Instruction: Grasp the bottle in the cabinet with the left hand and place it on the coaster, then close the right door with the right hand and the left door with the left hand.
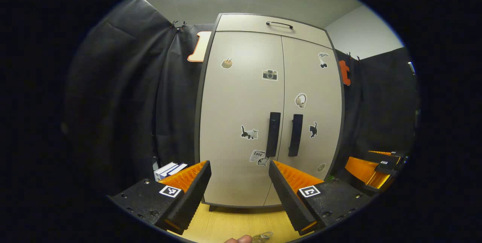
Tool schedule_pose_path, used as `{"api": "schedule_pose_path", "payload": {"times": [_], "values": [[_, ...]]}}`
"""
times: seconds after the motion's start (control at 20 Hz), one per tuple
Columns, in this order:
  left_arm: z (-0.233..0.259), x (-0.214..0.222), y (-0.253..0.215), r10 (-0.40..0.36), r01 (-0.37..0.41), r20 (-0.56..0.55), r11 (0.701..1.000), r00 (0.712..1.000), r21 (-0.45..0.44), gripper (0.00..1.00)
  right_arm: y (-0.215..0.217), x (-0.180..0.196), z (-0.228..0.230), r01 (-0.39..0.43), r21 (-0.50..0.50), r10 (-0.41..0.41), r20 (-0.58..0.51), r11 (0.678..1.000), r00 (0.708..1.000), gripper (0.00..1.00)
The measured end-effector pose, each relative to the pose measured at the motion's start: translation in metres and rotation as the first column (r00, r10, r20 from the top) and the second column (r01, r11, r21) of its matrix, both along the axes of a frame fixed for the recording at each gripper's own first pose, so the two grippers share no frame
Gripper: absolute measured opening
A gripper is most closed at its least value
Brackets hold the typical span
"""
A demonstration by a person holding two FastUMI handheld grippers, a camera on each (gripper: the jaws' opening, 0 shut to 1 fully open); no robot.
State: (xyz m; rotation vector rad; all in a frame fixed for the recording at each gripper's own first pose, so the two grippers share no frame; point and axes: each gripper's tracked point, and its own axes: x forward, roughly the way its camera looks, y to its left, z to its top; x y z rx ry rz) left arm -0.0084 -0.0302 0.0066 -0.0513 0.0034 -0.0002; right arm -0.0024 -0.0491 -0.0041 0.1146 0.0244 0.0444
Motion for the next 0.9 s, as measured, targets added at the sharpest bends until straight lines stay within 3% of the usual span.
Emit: {"api": "schedule_pose_path", "payload": {"times": [0.9], "values": [[0.000, -0.023, 0.014, -0.008, 0.008, -0.005, 1.000, 1.000, -0.010, 0.98, 0.007, -0.020, 0.006, 0.030, -0.032, -0.029, 0.021, 0.999, 0.999, 1.00]]}}
